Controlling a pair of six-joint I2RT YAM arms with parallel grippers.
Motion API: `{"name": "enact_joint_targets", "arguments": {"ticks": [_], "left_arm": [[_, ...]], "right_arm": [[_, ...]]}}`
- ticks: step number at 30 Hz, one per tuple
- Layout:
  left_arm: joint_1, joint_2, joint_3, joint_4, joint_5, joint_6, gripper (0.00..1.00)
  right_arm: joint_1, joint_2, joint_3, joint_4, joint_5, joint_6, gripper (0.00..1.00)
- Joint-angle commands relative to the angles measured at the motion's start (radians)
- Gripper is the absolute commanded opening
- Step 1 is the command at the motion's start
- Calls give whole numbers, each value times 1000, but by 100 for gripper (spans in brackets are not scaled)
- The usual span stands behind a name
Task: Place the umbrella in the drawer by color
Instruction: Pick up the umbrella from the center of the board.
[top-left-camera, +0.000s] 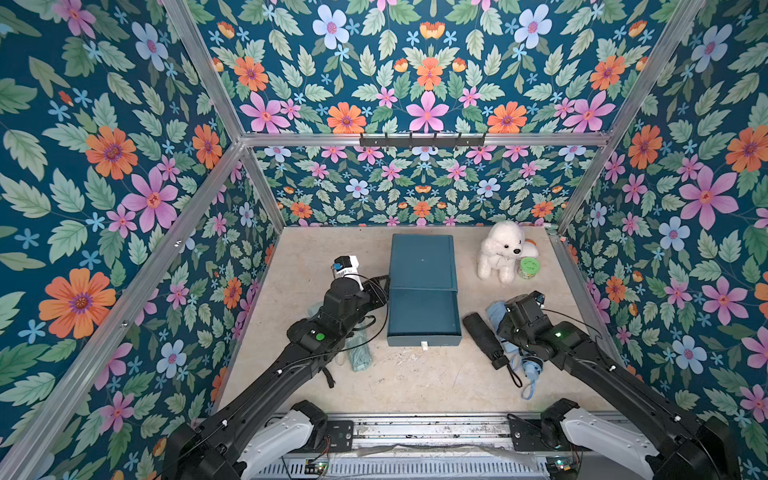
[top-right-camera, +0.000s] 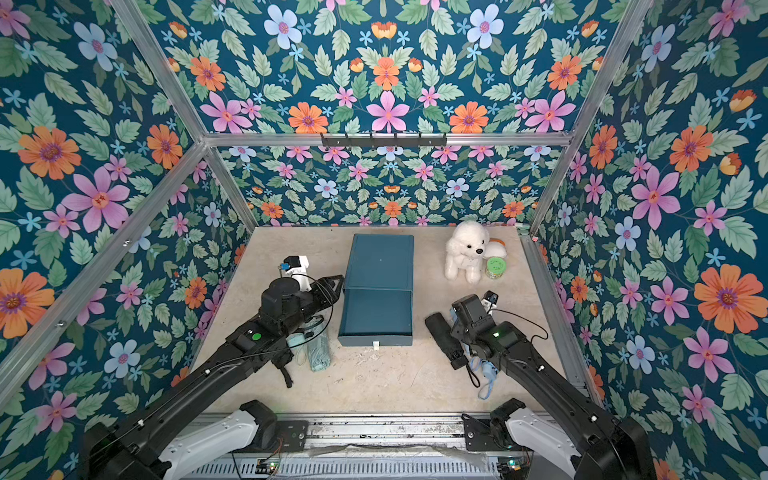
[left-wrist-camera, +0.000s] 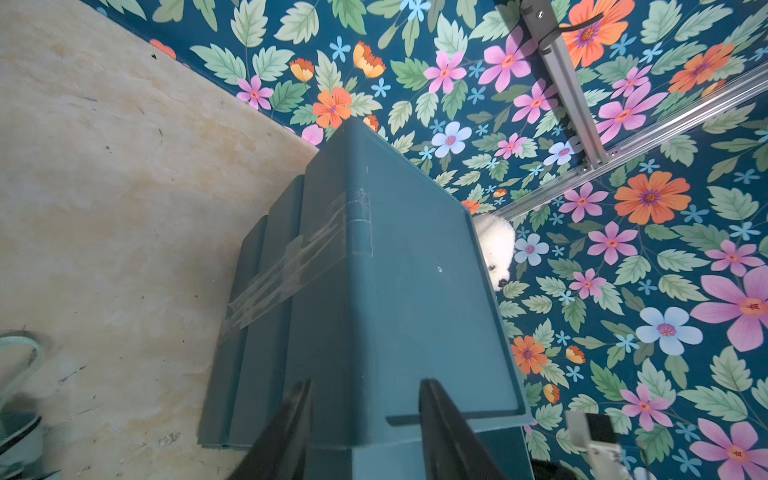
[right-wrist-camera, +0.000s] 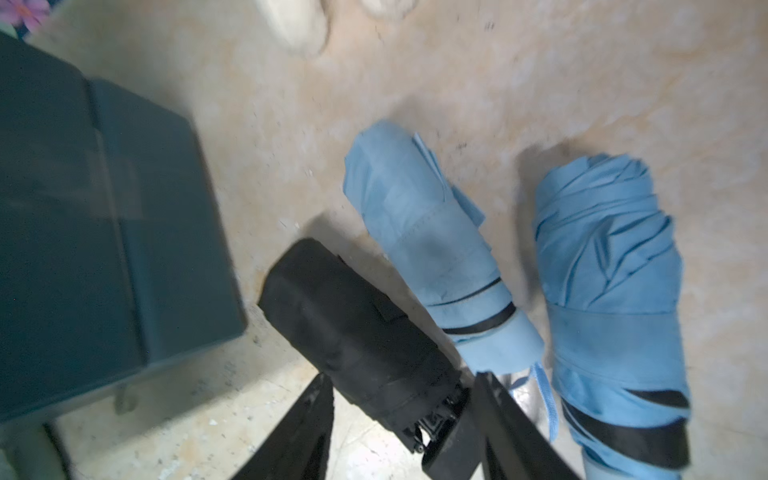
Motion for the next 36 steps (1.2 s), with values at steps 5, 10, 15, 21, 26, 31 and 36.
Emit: {"name": "enact_joint_targets", "arguments": {"ticks": [5, 10, 15, 21, 26, 31, 36], "left_arm": [[0, -41, -28, -19, 1, 15, 49], [0, -35, -68, 48, 70, 8, 51], [-1, -34, -102, 115, 113, 8, 59], [-1, -27, -80, 115, 112, 34, 60], [-1, -16, -66, 106, 98, 34, 58], [-1, -10, -69, 101, 90, 40, 55], [-1, -16, -78, 93, 81, 46, 55]], "right_arm": [[0, -30, -144, 204, -182, -62, 64], [17, -7, -180, 234, -218, -62, 63], [71, 43, -186, 222, -191, -57, 66], [133, 86, -204, 173, -110, -18, 68], [133, 115, -202, 144, -47, 4, 62], [133, 161, -193, 151, -40, 1, 41], [135, 144, -188, 143, -28, 1, 24]]}}
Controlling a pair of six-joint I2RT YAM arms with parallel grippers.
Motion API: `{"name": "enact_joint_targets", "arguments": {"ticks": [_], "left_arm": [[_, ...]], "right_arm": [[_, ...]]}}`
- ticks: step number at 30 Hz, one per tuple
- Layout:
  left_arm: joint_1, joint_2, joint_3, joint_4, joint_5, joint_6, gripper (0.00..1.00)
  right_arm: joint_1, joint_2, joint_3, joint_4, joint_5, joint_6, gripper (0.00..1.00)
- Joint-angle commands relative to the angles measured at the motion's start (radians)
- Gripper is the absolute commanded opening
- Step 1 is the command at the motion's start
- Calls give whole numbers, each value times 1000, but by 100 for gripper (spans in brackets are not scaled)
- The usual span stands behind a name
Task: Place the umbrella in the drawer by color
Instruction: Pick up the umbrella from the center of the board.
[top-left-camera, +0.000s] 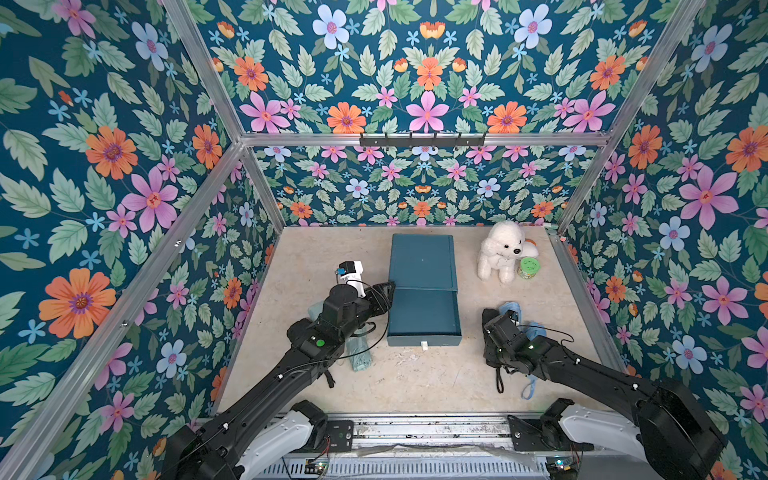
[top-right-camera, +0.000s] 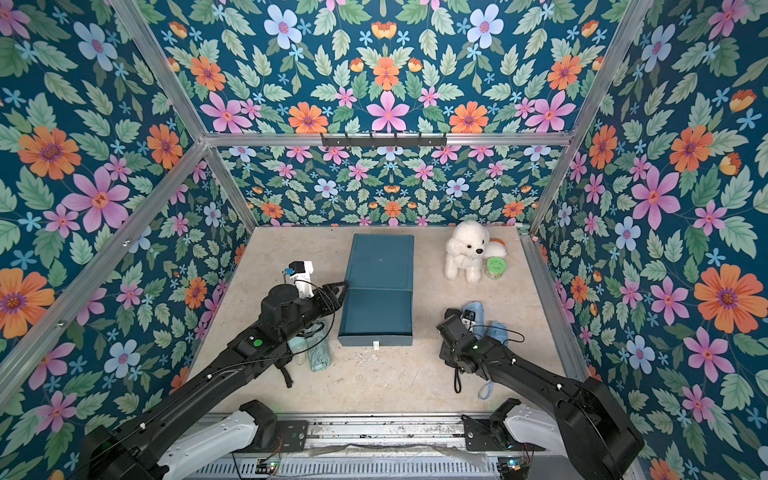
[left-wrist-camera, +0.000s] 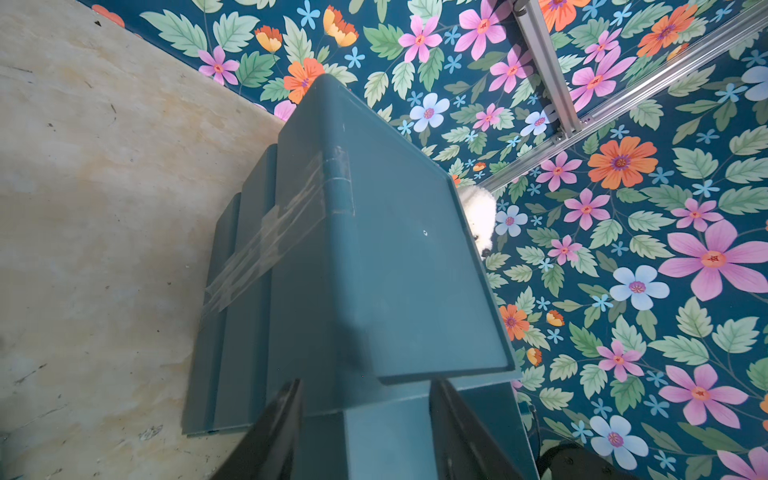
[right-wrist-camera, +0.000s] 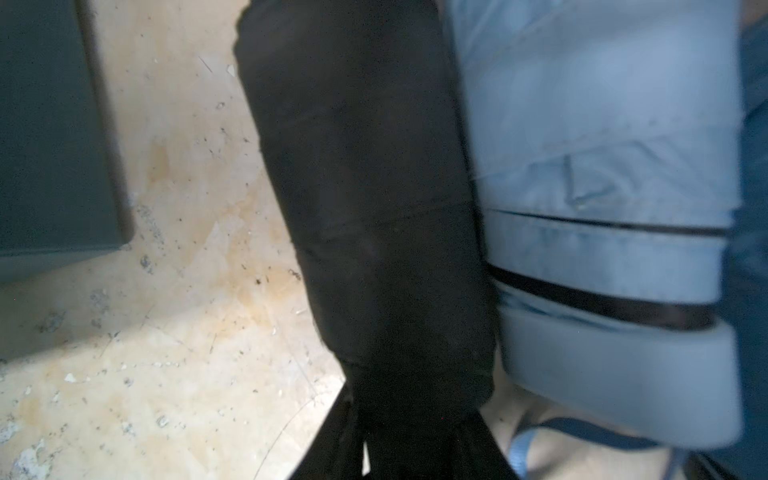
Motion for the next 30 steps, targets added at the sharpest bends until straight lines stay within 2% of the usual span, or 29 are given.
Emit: {"name": "enact_joint_targets", "arguments": {"ticks": [1, 4, 9, 13, 16, 20, 22, 25, 27, 30], "left_arm": [[0, -2, -3, 9, -14, 21, 55], [0, 3, -2, 2, -16, 21, 54], [0, 12, -2, 16, 0, 26, 54], [0, 8, -6, 34, 14, 28, 55], [0, 1, -7, 39, 17, 36, 55], [-2, 1, -19, 54, 32, 38, 55], [-2, 2, -24, 58, 34, 38, 55], [-2, 0, -29, 59, 36, 36, 55], [-3, -5, -33, 57, 35, 39, 55], [-3, -17, -37, 46, 18, 46, 55]], "right_arm": [[3, -8, -3, -86, -1, 20, 20], [10, -37, 0, -88, 0, 14, 0], [54, -121, 48, -90, 8, -9, 0], [93, -193, 177, -196, 80, -9, 0], [142, -217, 318, -297, 147, -15, 0], [273, -200, 566, -441, 275, -11, 0], [332, -181, 677, -464, 275, -31, 0], [370, -148, 796, -407, 133, -70, 0], [370, -122, 835, -340, -55, -84, 0], [370, -96, 856, -261, -253, -54, 0]]}}
